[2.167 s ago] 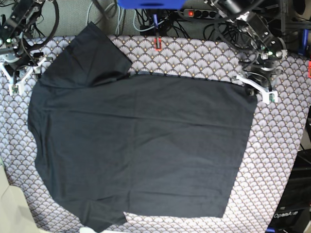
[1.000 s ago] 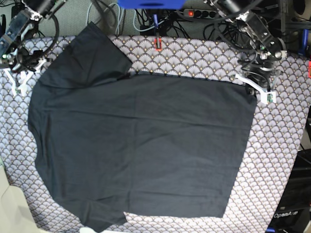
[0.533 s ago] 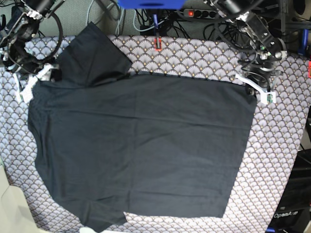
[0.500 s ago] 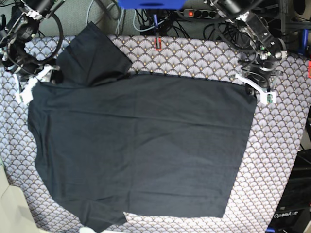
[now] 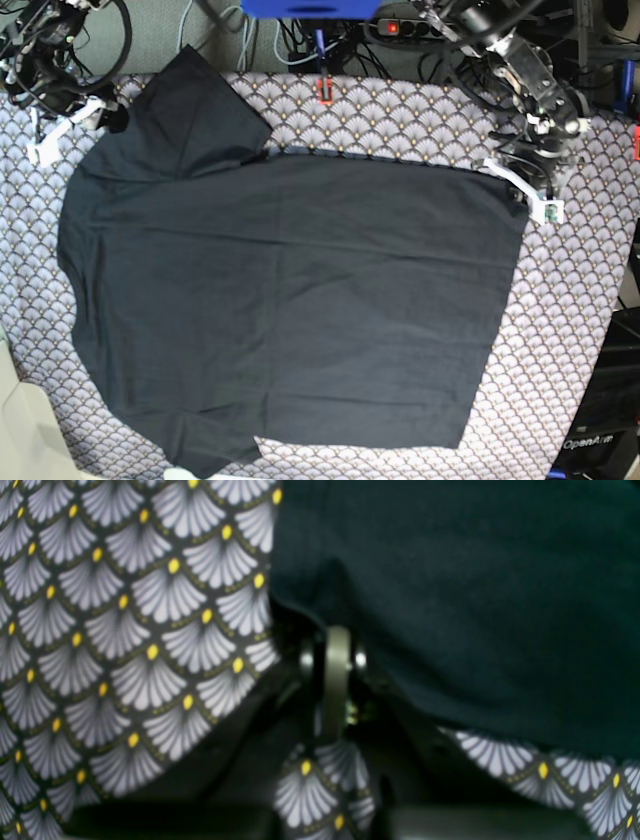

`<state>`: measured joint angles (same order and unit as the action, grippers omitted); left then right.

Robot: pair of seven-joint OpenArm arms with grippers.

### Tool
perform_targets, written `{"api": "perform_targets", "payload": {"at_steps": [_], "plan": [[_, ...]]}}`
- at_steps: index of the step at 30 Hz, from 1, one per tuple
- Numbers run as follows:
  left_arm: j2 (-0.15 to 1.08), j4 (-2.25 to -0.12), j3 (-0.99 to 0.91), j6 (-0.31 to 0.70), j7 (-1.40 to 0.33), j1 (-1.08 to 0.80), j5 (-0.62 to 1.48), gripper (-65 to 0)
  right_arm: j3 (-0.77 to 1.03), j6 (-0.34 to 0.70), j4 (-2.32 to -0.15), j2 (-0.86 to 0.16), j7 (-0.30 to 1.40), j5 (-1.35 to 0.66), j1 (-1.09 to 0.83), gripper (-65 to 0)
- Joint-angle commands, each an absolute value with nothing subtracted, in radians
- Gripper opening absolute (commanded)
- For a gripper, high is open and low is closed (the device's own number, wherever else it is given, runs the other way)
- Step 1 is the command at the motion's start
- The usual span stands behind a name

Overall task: Fold the T-shirt properly
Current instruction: 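Close both grippers on the shirt's edge at sleeve and hem corner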

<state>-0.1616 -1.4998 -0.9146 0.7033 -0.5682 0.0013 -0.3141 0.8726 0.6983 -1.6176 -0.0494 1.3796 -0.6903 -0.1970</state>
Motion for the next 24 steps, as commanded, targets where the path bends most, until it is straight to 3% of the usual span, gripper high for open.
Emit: {"api": "perform_targets", "payload": {"at_steps": [1, 17, 24], "plan": [[-0.157, -1.511, -0.915, 0.698, -0.568, 0.013, -0.321, -65.0, 0.865, 0.698, -1.629, -0.045, 1.388, -0.705, -0.208, -28.0], [-0.157, -1.508, -0.915, 0.698, -0.568, 0.013, -0.321, -65.0, 0.808, 0.698, -1.633, 0.002, 1.383, -0.708, -0.305, -28.1], [-0.157, -1.508, -0.915, 0.698, -0.568, 0.013, -0.321, -65.0, 0.803, 0.698, -1.635, 0.008, 1.38, -0.808, -0.367, -28.1]]}}
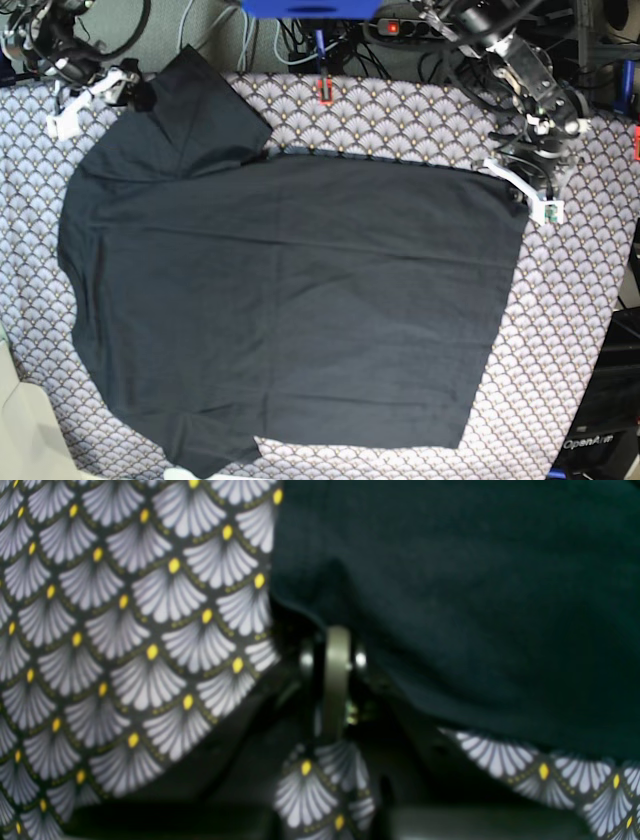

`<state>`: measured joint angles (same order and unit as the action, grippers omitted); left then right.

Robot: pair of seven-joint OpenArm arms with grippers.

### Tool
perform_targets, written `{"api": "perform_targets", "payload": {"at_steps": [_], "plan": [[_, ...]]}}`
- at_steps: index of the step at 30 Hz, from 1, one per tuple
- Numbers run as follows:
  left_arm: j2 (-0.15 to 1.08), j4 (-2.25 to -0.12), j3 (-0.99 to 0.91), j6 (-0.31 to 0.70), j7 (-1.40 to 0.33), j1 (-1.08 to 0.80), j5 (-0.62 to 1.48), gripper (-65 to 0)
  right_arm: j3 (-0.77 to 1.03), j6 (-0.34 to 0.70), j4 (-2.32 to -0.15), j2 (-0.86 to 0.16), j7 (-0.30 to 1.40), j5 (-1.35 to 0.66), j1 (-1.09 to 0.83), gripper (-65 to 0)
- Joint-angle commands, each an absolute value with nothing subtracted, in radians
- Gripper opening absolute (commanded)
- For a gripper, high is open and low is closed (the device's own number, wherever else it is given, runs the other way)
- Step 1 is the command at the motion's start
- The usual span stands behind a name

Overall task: Fold the T-shirt properly
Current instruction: 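Close both grippers on the shirt's edge at sleeve and hem corner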

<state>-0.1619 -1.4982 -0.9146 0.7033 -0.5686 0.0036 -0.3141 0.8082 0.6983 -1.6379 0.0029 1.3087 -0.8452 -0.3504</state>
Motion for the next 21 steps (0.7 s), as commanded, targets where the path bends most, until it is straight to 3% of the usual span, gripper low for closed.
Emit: {"api": "perform_targets", "payload": {"at_steps": [1, 12, 15, 21], "plan": [[-0.157, -1.508, -0.915, 0.698, -0.568, 0.013, -0.321, -65.0, 0.803, 0.698, -1.635, 0.008, 1.38, -0.811, -0.367, -28.1], [-0.157, -1.509, -0.915, 0.698, -0.568, 0.013, -0.321, -65.0, 0.751, 0.698, -1.63, 0.021, 1.38, -0.809, -0.367, -29.3], [-0.157, -1.509, -0.918, 0.698, -0.568, 0.013, -0.321, -65.0, 0.714, 0.698, -1.63, 0.021, 1.38, -0.809, -0.364, -36.3], [-0.157, -1.509, -0.918, 0.698, -0.568, 0.007, -0.321, -65.0, 0.693, 0.698, -1.629, 0.021, 1.386, -0.805, -0.361, -60.6]]}}
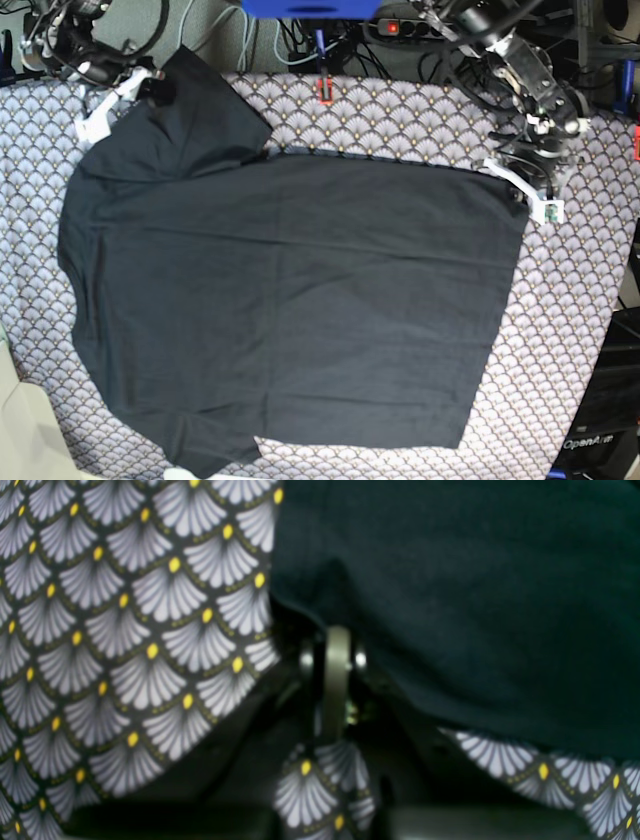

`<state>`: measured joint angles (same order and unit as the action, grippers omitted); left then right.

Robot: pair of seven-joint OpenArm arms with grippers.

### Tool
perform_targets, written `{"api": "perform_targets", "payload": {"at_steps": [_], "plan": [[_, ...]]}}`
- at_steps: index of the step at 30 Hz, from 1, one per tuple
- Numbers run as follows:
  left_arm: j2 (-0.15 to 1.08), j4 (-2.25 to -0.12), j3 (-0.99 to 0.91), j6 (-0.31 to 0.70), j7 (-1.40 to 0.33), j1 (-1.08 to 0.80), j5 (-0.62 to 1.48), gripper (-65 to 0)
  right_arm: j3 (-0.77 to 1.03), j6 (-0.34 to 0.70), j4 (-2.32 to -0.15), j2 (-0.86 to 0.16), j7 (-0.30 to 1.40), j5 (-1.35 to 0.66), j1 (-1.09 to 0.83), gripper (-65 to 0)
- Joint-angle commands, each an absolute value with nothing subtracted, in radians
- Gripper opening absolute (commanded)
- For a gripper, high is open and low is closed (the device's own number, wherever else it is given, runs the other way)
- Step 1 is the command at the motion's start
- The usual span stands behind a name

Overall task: Fold the T-shirt properly
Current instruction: 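Close both grippers on the shirt's edge at sleeve and hem corner, then lift the gripped edge and pull it across the shirt body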

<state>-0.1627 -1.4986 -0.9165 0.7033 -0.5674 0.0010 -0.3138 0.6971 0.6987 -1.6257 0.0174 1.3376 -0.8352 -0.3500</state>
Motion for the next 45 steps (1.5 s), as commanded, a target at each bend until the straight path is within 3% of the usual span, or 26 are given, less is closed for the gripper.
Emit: {"api": "perform_targets", "payload": {"at_steps": [1, 10, 23, 35, 45], "plan": [[-0.157, -1.509, -0.92, 0.698, -0.568, 0.007, -0.321, -65.0, 0.693, 0.698, -1.629, 0.018, 1.386, -0.805, -0.361, -63.2], [-0.157, -1.509, -0.92, 0.698, -0.568, 0.008, -0.321, -65.0, 0.693, 0.698, -1.629, 0.013, 1.383, -0.805, -0.363, -65.0], [-0.157, -1.511, -0.915, 0.698, -0.568, 0.033, -0.321, -65.0, 0.691, 0.698, -1.636, -0.159, 1.382, -0.805, -0.257, -65.0], [-0.15, -1.592, -0.883, 0.698, -0.57, 0.091, -0.337, -65.0, 0.481, 0.698, -1.886, -0.205, 1.385, -0.806, -0.134, -65.0], [-0.142, -1.59, -0.829, 0.698, -0.667, 0.205, -0.389, -65.0, 0.41, 0.698, -1.877, -0.286, 1.386, -0.802, 0.041, -65.0]]}}
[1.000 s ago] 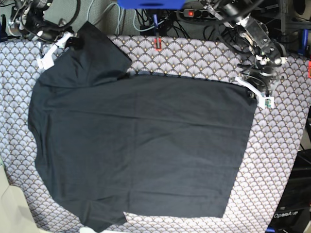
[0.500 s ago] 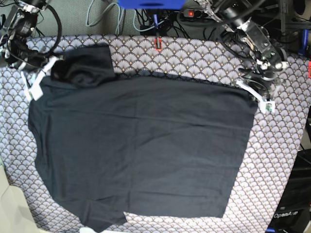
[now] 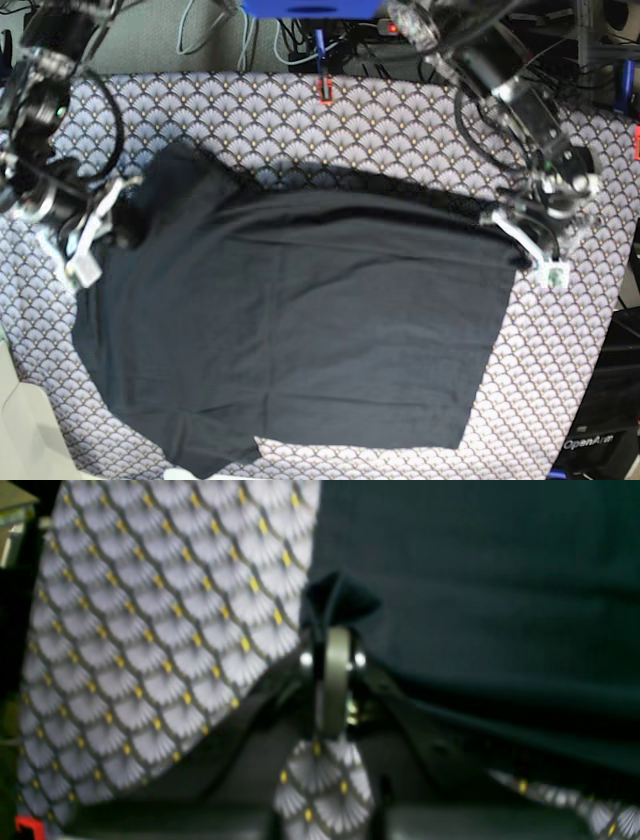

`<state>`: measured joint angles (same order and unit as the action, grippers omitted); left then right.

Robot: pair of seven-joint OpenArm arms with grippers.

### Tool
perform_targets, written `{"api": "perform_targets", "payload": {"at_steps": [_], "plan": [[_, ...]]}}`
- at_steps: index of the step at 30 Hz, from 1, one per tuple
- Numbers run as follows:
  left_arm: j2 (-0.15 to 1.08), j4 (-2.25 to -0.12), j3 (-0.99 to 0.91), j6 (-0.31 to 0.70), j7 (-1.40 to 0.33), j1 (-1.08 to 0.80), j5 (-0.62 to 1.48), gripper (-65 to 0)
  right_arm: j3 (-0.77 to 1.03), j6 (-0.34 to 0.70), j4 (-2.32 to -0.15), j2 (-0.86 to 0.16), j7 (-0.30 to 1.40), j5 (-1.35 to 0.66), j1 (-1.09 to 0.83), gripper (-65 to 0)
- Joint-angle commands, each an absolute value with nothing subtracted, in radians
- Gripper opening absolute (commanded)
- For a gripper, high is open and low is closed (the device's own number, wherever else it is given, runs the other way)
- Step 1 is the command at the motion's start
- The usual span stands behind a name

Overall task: Fold the T-shirt properly
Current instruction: 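Lift the gripped edge and pull it across the shirt body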

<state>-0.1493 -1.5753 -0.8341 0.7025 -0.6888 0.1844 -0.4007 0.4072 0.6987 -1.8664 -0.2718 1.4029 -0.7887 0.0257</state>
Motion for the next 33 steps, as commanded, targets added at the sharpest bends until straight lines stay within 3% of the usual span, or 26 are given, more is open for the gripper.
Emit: {"api": "perform_targets", "payload": {"at_steps": [1, 9, 17, 33], "plan": [[-0.142, -1.59, -0.829, 0.698, -0.679, 0.217, -0.392, -65.0, 0.41, 0.698, -1.863, -0.3, 1.386, -0.802, 0.061, -65.0], [-0.143, -1.506, -0.828, 0.698, -0.702, 0.372, -0.506, -65.0, 0.366, 0.698, -1.618, -0.384, 1.354, -0.803, 0.232, -65.0], [-0.14, -1.34, -0.828, 0.698, -0.693, 0.456, -0.57, -65.0, 0.168, 0.698, -1.414, -0.435, 1.185, -0.803, 0.361, -65.0], [-0.065, -1.257, -0.828, 0.698, -0.691, 0.541, -0.567, -65.0, -0.191, 0.698, -0.99, -0.501, 0.843, -0.803, 0.644, -65.0]]}}
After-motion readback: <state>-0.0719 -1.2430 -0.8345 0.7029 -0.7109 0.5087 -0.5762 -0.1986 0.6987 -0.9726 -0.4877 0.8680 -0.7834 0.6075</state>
